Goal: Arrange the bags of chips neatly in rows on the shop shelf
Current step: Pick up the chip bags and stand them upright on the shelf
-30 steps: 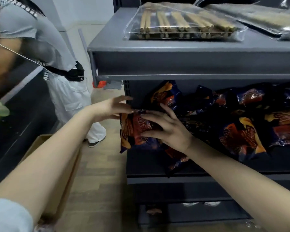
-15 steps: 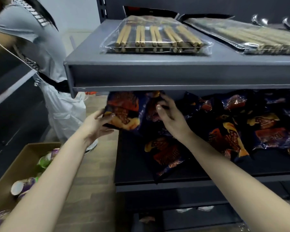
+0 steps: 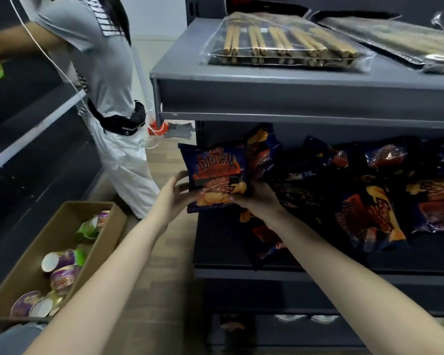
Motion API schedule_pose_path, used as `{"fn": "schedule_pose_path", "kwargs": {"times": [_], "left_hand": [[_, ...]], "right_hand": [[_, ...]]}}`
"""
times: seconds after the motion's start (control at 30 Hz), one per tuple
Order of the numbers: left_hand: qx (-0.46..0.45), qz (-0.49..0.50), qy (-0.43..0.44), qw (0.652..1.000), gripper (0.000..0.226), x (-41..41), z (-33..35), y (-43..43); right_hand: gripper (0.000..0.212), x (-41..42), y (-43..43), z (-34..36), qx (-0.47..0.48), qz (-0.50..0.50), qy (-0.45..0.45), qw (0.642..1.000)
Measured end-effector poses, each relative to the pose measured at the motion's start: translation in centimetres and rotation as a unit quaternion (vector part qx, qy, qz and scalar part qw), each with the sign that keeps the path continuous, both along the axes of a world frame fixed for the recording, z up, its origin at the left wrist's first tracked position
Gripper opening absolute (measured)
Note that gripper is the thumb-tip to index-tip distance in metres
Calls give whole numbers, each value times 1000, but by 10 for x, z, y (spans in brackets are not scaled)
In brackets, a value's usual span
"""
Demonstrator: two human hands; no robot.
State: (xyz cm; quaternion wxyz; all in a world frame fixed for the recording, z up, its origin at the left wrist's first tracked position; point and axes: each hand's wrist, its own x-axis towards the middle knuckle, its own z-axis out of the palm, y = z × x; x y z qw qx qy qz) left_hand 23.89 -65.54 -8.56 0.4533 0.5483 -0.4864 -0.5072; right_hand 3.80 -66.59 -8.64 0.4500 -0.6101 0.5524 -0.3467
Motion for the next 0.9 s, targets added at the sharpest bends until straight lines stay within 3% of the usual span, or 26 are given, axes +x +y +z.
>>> {"fn": "schedule_pose_path", "kwargs": {"times": [0.13,0.3,0.5,0.67,0.9], "left_hand": [[-41,4,-48,998,55,-6,14,-18],[-59,48,-15,997,46,-7,19,-55],[-21,46,-71,996,37,-12,-13,-91],[-15,45,-82,995,45,-35,-25,-98],[-40,62,-180,981,46,-46,-24,-109]], "right_hand": [[41,2,1,5,-77,-12,106,991],[79,-7,16,4,-135,-56,162,976],[60,-22,49,-16,-211,-14,301,930],[55,-29,51,-36,-197,8,380,904],[53,-25,51,-44,-205,-10,396,895]]}}
